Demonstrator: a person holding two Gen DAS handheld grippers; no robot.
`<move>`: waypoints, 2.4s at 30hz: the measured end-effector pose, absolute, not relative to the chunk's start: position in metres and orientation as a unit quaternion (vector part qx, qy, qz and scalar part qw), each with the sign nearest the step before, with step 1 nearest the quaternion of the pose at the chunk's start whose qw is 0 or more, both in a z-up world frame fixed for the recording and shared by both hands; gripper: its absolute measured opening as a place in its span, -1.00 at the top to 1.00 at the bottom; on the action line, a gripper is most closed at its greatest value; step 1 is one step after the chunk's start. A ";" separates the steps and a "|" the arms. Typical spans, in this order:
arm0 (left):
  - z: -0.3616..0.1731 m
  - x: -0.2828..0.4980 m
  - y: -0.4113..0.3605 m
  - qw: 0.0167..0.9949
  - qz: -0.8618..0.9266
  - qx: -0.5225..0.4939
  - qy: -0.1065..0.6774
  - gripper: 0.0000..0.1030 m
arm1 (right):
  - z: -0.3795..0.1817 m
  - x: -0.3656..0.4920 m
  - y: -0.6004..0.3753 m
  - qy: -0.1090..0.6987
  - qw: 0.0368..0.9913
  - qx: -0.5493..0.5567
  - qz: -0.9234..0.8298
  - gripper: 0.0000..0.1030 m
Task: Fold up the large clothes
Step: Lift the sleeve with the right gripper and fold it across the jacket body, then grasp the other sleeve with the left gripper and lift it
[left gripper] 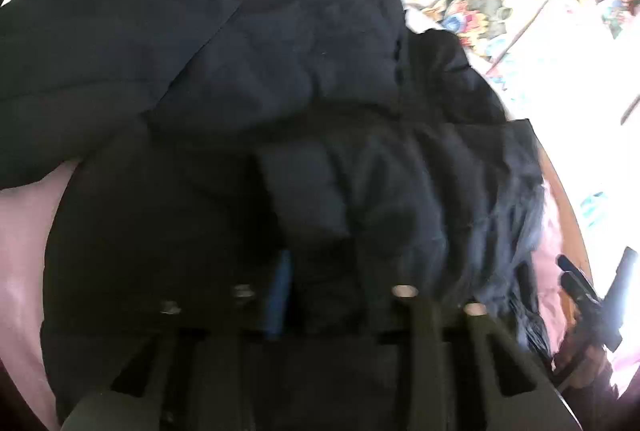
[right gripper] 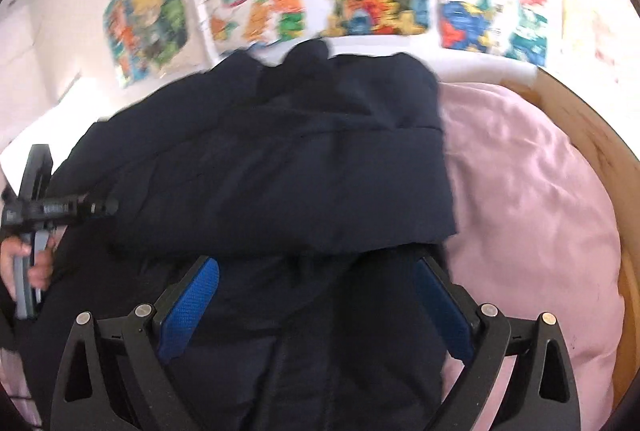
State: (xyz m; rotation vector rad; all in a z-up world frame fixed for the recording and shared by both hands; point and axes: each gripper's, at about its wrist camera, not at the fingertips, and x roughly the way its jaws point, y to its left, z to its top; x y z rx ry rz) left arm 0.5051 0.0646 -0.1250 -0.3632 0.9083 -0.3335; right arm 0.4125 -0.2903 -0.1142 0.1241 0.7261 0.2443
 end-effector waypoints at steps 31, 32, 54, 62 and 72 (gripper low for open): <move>-0.142 0.480 0.047 0.900 -0.074 -0.034 0.429 0.99 | -0.145 0.561 -0.304 0.390 0.918 -0.058 -0.046 -1.00; -0.144 0.481 0.047 0.898 -0.073 -0.034 0.432 0.99 | -0.156 0.564 -0.313 0.401 0.915 -0.031 -0.039 -1.00; -0.107 0.440 0.125 0.900 -0.082 -0.155 0.399 -0.05 | -0.134 0.508 -0.301 0.346 0.936 -0.056 0.018 -1.00; -0.093 0.355 0.280 0.892 0.098 -0.353 0.263 -0.56 | -0.079 0.441 -0.282 0.323 0.941 -0.003 0.104 -1.00; -0.127 0.349 0.393 0.786 0.168 -0.563 0.193 -0.56 | -0.075 0.426 -0.231 0.322 0.922 0.035 0.214 -1.00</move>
